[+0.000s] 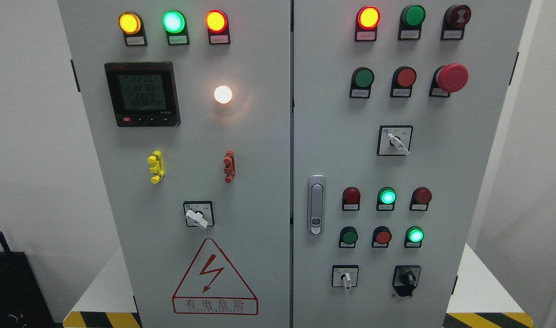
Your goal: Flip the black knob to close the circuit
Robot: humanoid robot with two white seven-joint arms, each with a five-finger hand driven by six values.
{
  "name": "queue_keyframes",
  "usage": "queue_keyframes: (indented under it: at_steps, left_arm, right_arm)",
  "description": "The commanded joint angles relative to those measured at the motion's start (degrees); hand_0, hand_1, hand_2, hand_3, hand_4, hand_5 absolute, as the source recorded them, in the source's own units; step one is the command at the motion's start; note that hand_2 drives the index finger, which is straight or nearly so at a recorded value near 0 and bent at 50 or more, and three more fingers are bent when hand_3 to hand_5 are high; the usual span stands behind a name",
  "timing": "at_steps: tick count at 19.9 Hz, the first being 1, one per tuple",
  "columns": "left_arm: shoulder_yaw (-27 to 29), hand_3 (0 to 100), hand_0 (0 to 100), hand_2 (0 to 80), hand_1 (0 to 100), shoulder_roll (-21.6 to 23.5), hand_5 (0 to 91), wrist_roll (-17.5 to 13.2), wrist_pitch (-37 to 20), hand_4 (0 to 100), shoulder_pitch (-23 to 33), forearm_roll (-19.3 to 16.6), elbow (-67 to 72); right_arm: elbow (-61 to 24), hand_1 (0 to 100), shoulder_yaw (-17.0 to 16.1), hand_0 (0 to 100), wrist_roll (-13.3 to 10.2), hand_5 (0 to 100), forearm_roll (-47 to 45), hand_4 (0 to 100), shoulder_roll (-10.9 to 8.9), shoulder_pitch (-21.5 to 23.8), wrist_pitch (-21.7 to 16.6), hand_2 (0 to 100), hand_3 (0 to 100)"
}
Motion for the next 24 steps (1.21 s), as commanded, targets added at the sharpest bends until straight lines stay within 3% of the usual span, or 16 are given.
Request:
queue_keyframes:
  at_steps: [1,9,11,12,13,18,20,21,24]
  left_arm:
    - [0.0,0,12,0.0,56,0.1,0.0,0.0,0.0,0,0.0,-0.1,-0.1]
    - [0.0,0,12,0.0,56,0.0,0.0,0.0,0.0,0,0.0,0.1,-0.1]
    - [0.0,0,12,0.0,56,0.0,0.0,0.0,0.0,0,0.0,0.1,-0.1]
    - [0.0,0,12,0.0,56,0.0,0.0,0.0,0.0,0,0.0,-0.1,0.0]
    - [0.0,0,12,0.0,56,0.0,0.0,0.0,0.0,0,0.0,0.1,0.0]
    - [0.0,0,12,0.0,56,0.0,0.0,0.0,0.0,0,0.0,-0.1,0.0]
    - [0.0,0,12,0.0,56,0.0,0.0,0.0,0.0,0,0.0,0.1,0.0]
    - [0.0,0,12,0.0,56,0.0,0.0,0.0,0.0,0,0.0,0.1,0.0]
    - [0.0,0,12,0.0,56,0.0,0.0,0.0,0.0,0,0.0,0.1,-0.1]
  right_arm:
    - [-0.2,5,0.0,0,0.1,0,-0.2,0,0.13,0.0,0.1,0,0]
    - [-0.2,4,0.0,0,0.3,0,-0.4,0,0.13,0.0,0.0,0,0]
    - [-2.3,4,-0.2,0,1.7,0,-0.6,0,0.13,0.3,-2.7,0,0]
    - [-5.1,5,-0.1,0,2.9,0,-0.7,0,0.13,1.0,-5.9,0,0]
    - [-10.2,5,0.0,0,3.9,0,-0.6,0,0.83,3.1,-9.7,0,0]
    - [-43.1,6,1.7,0,4.5,0,-2.2,0,3.73,11.3,-18.1,0,5]
    - [-60.4,7,6.0,0,4.4,0,-7.1,0,3.91,15.5,-19.3,0,9]
    - [-69.9,10,8.1,0,4.0,0,-11.0,6,3.91,17.5,-19.1,7,16]
    - [-92.5,16,9.6,0,2.4,0,-14.5,13,3.91,20.4,-19.1,20,30]
